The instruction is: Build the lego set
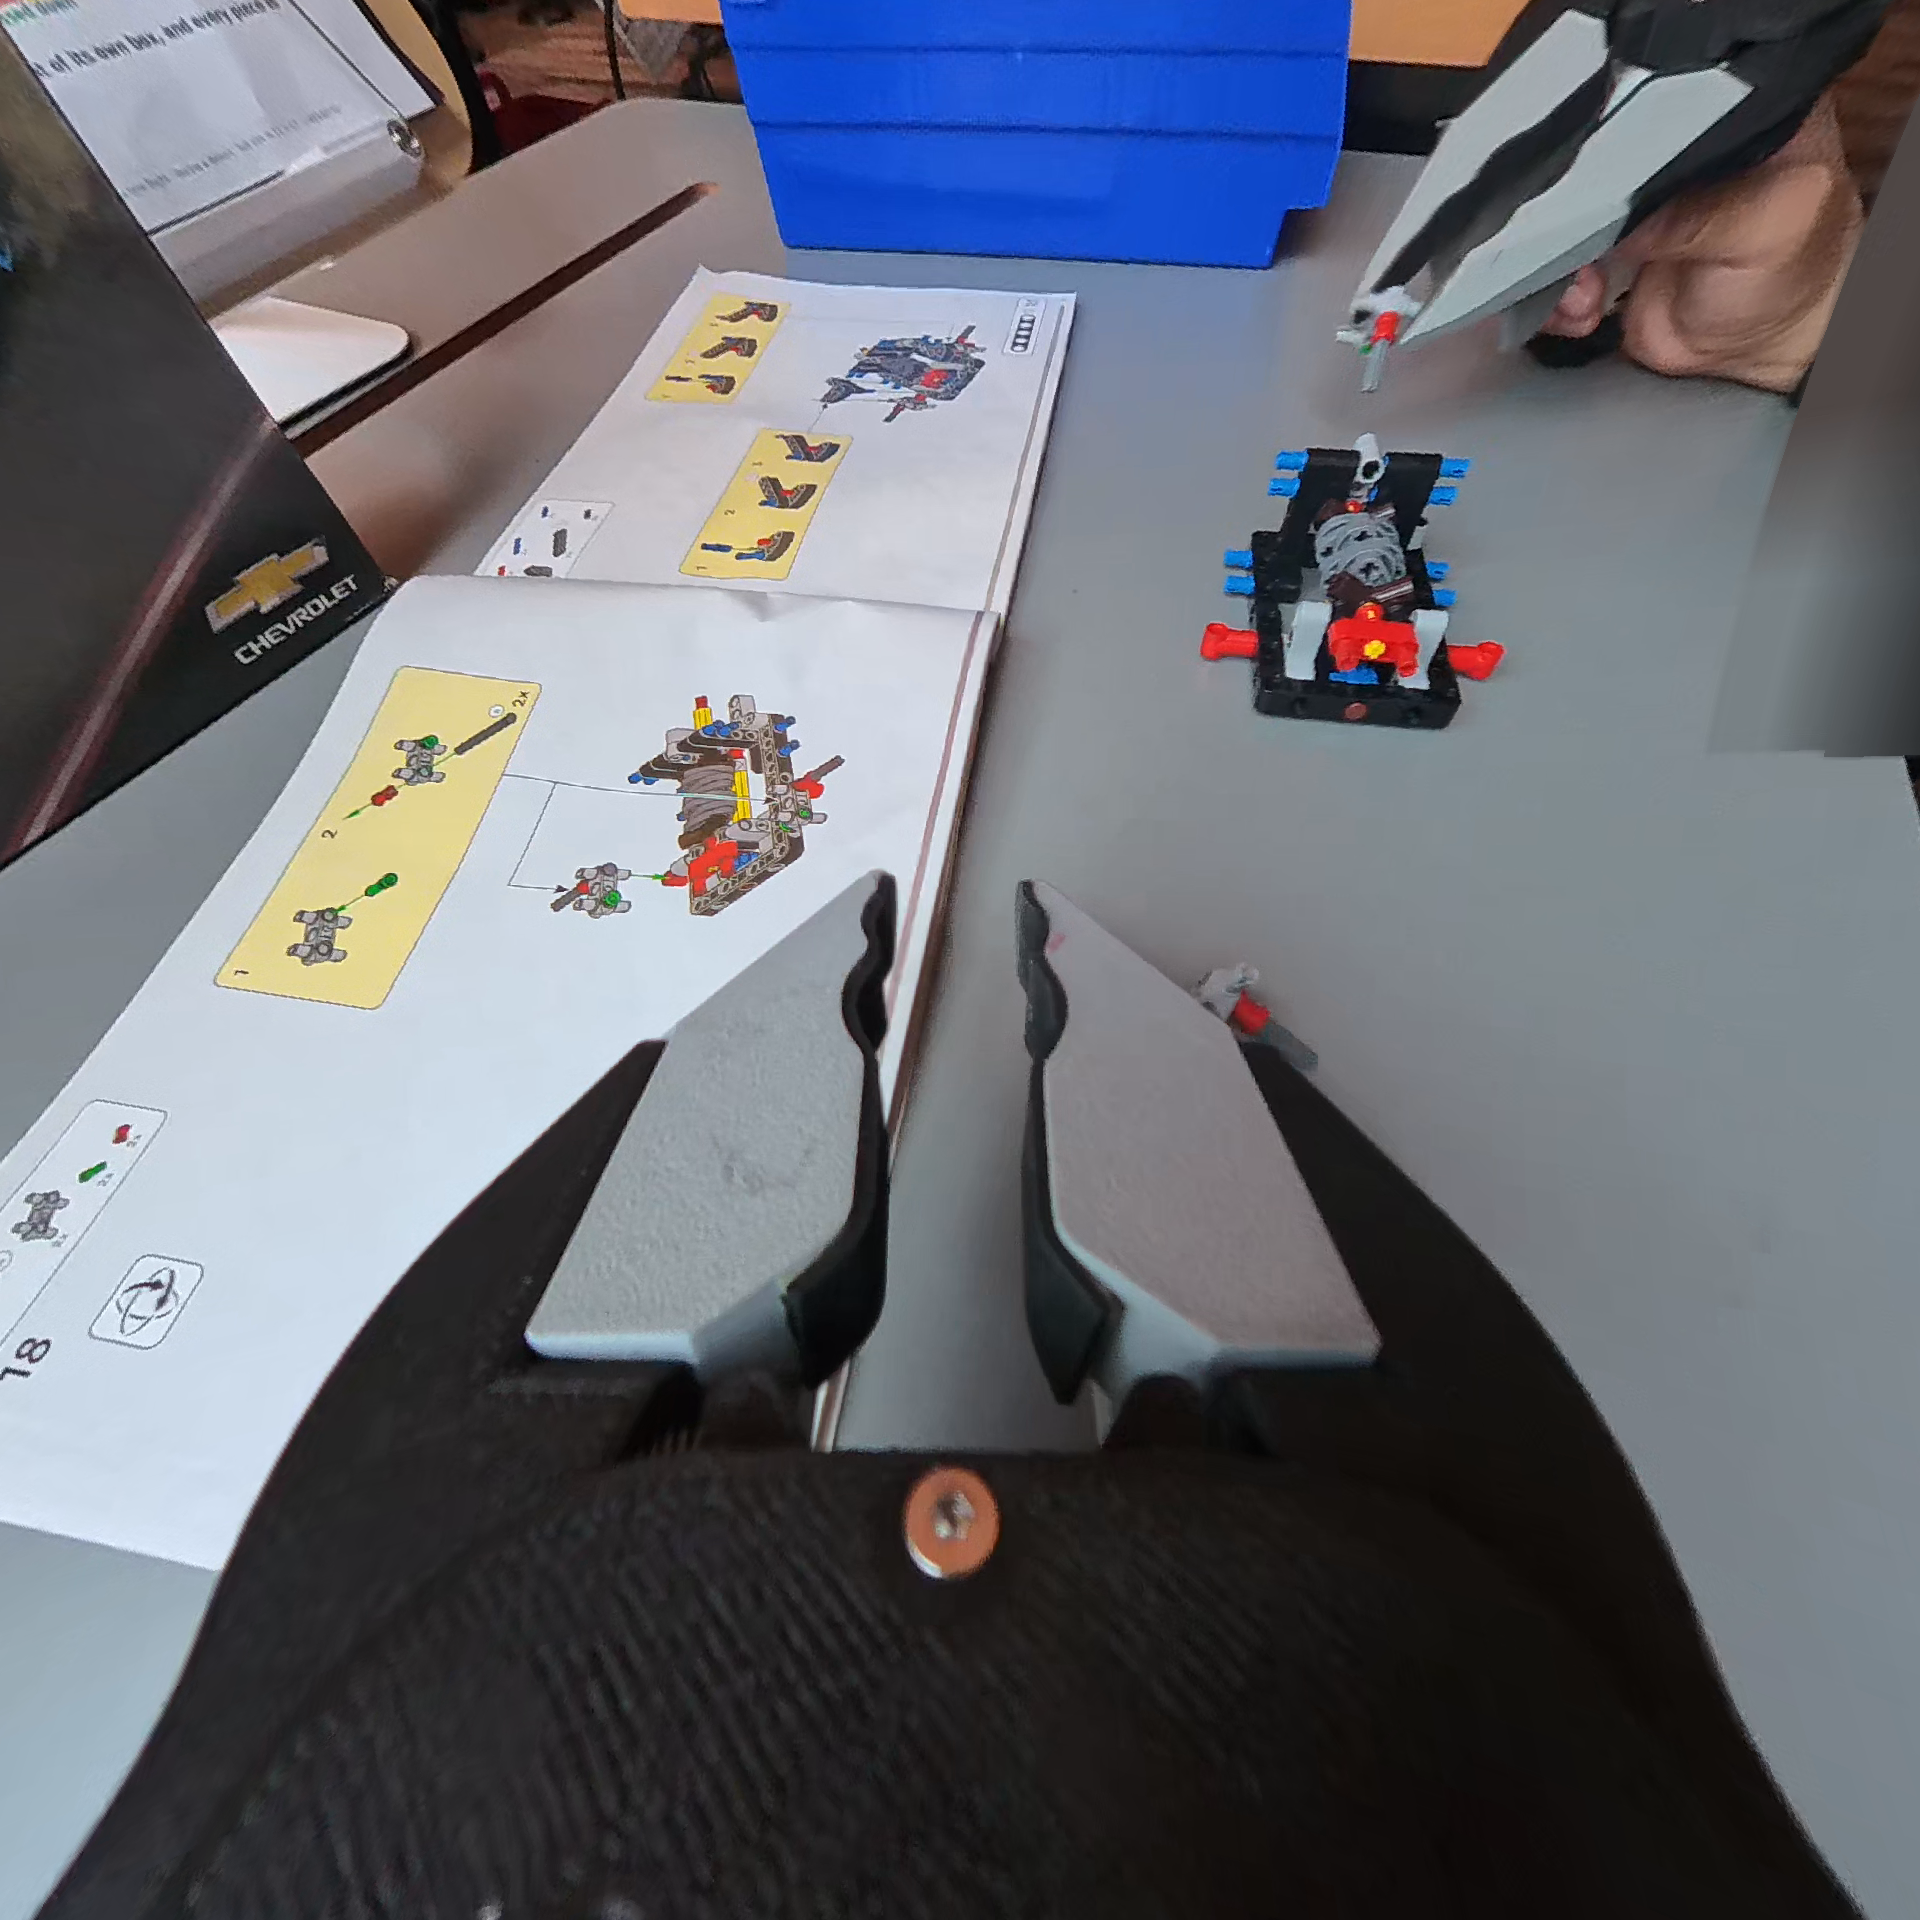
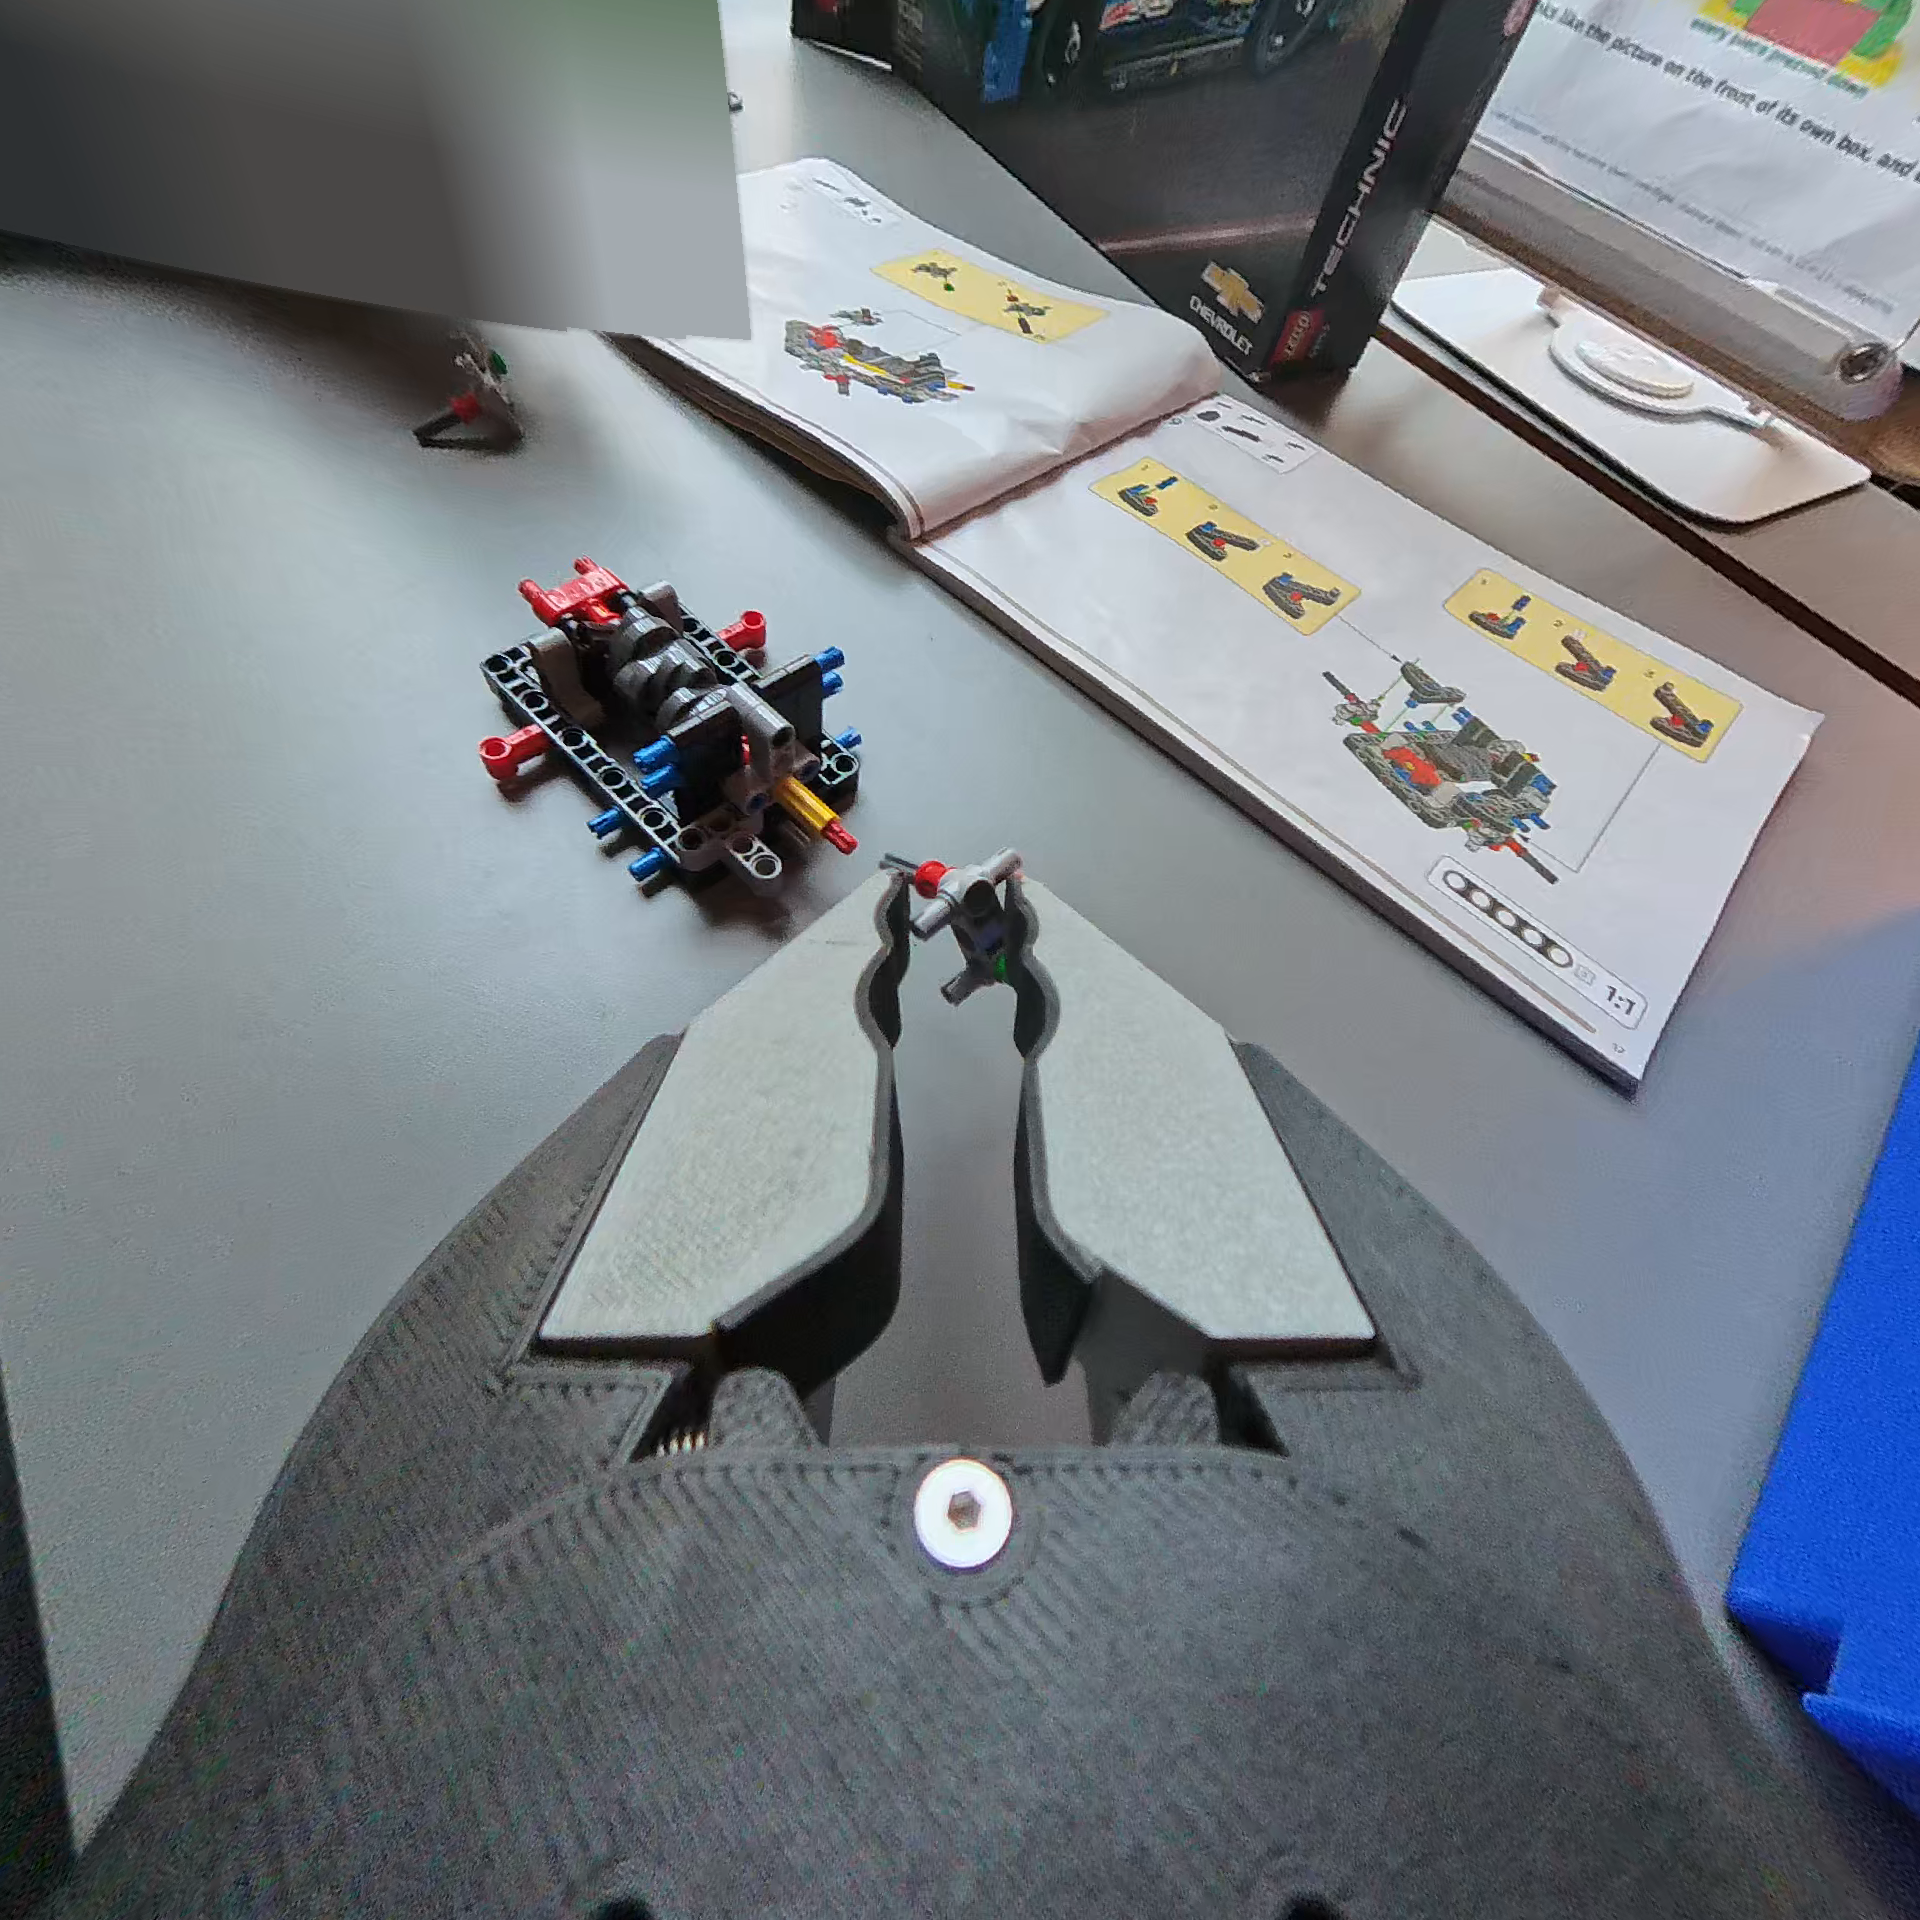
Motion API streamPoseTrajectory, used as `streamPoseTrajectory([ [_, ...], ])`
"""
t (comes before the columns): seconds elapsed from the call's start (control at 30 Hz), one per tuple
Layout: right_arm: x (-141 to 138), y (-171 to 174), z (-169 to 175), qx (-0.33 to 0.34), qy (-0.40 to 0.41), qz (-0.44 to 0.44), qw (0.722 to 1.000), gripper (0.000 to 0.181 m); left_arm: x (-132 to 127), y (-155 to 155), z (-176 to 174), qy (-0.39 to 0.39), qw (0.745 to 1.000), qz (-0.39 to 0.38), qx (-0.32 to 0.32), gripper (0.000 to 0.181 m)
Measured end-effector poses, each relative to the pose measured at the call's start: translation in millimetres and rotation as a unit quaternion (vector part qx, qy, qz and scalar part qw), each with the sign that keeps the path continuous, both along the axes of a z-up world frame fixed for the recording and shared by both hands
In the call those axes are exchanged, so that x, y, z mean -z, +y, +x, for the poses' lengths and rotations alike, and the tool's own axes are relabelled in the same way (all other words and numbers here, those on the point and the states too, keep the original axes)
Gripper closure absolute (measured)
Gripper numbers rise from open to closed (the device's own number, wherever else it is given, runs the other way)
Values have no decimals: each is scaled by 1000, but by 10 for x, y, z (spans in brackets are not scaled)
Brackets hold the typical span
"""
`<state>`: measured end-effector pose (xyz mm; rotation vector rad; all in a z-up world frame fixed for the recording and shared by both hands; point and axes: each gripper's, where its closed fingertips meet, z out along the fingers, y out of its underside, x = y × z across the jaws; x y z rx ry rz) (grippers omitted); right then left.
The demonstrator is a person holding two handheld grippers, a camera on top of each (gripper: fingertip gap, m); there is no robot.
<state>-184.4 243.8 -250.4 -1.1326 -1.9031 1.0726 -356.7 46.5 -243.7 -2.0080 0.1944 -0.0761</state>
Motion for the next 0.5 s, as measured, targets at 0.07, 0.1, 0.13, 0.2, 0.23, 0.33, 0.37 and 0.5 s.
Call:
streamPoseTrajectory([
  [0.07,-46,-55,19,-11,8,-17,1000,166,-25,17,-55,3,1000,10,-12,151],
  [0.1,-72,-91,27,-19,13,-28,999,166,-58,23,-102,7,999,22,-23,148],
  [0.13,-83,-125,35,-29,14,-35,999,166,-96,22,-148,13,999,35,-31,148],
  [0.2,-60,-159,50,-40,5,-38,998,166,-163,15,-188,21,997,58,-35,149],
  [0.23,-64,-163,57,-41,7,-38,998,166,-174,11,-202,23,997,62,-37,148],
  [0.33,-103,-141,59,-28,20,-38,999,166,-156,3,-213,37,997,58,-42,145],
  [0.37,-98,-149,63,-28,17,-40,999,166,-149,0,-217,41,997,56,-44,144],
  [0.5,-65,-188,62,-32,15,-15,999,166,-126,-25,-183,42,997,43,-38,152],
])
